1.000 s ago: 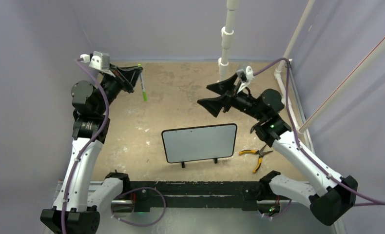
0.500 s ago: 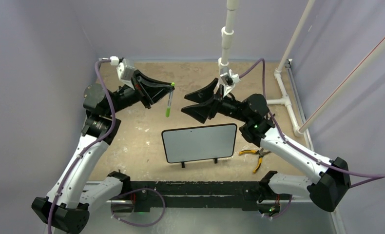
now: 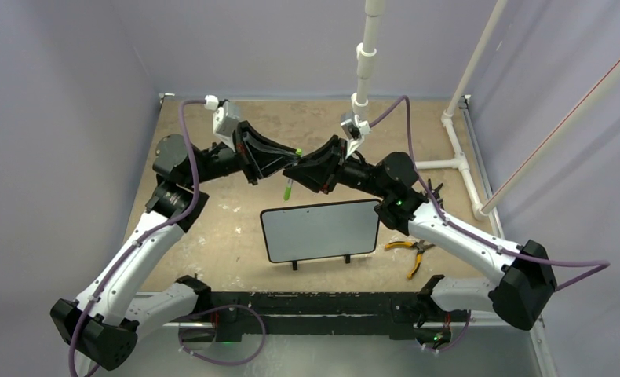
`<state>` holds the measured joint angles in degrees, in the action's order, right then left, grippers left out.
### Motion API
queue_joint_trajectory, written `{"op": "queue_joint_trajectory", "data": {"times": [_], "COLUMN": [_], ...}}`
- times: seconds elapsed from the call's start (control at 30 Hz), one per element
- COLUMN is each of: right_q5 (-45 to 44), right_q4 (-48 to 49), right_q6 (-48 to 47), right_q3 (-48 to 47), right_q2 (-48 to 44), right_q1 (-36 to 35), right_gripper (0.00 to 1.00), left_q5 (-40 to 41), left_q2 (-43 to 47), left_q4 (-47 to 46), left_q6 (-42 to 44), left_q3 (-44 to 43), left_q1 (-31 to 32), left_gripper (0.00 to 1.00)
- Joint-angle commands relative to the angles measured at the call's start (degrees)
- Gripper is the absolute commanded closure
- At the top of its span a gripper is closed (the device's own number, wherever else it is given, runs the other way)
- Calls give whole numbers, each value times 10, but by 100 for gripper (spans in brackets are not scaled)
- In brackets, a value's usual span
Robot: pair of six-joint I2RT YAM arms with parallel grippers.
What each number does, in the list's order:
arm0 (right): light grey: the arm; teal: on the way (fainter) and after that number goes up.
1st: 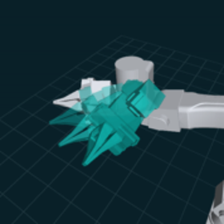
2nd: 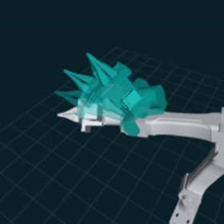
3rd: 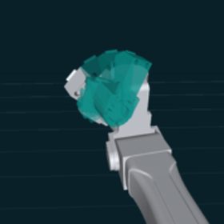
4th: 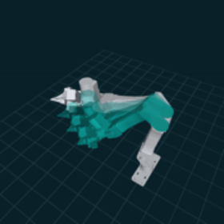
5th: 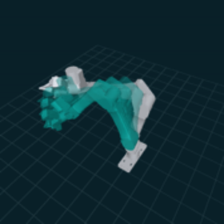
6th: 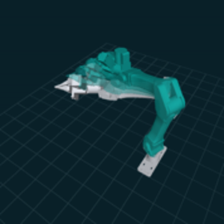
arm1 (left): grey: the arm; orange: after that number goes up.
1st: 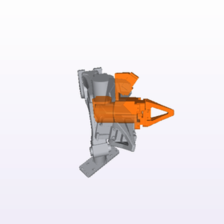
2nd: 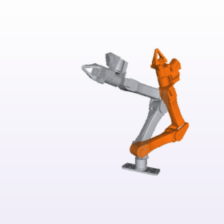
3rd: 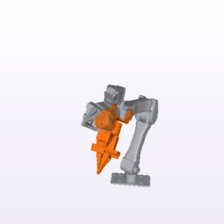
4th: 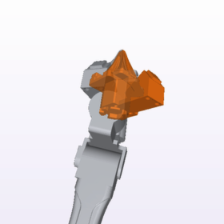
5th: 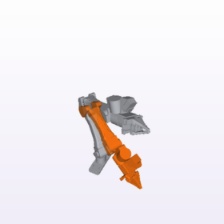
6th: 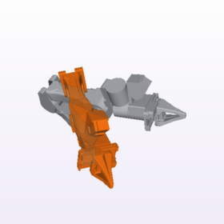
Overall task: Write a sentence on the whiteboard
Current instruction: Open the whiteboard marker at the center of the board.
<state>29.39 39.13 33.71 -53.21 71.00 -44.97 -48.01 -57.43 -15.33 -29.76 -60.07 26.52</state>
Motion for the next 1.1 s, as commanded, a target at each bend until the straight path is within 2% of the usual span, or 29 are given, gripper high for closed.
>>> {"op": "queue_joint_trajectory", "data": {"times": [0.0, 0.03, 0.07, 0.17, 0.23, 0.27, 0.33, 0.5, 0.67, 0.8, 1.0, 1.07], "right_q5": [-16, -18, -22, -60, -103, -126, -165, -217, -205, -205, -200, -201], "right_q4": [19, 20, 23, 31, 38, 39, 48, 81, 116, 121, 119, 113], "right_q6": [-3, -3, -3, -5, -7, -8, -8, -6, 4, 9, 14, 15], "right_q3": [-4, -3, 0, 16, 33, 42, 63, 92, 98, 101, 105, 108], "right_q2": [-10, -11, -13, -38, -64, -78, -108, -150, -148, -144, -141, -142], "right_q1": [-4, -3, -3, -4, -3, -3, -3, -3, -3, -3, -3, -3], "right_gripper": [91, 100, 100, 100, 100, 100, 100, 100, 100, 100, 100, 100], "left_q5": [-8, -6, -3, 2, 22, 30, 39, 2, -20, -33, -39, -40], "left_q2": [-4, -5, -6, -8, -2, 3, 13, 12, -15, -32, -50, -51], "left_q4": [-45, -45, -44, -9, 41, 59, 75, 96, 83, 75, 71, 65], "left_q6": [-14, -14, -12, 18, 55, 69, 88, 106, 102, 105, 106, 102], "left_q3": [5, 6, 7, 4, -2, 1, 12, 27, 23, 15, 12, 15], "left_q1": [5, 5, 5, 5, 5, 5, 5, 6, 34, 61, 74, 74], "left_gripper": [100, 100, 97, 45, 21, 15, 9, 8, 8, 12, 43, 49]}}
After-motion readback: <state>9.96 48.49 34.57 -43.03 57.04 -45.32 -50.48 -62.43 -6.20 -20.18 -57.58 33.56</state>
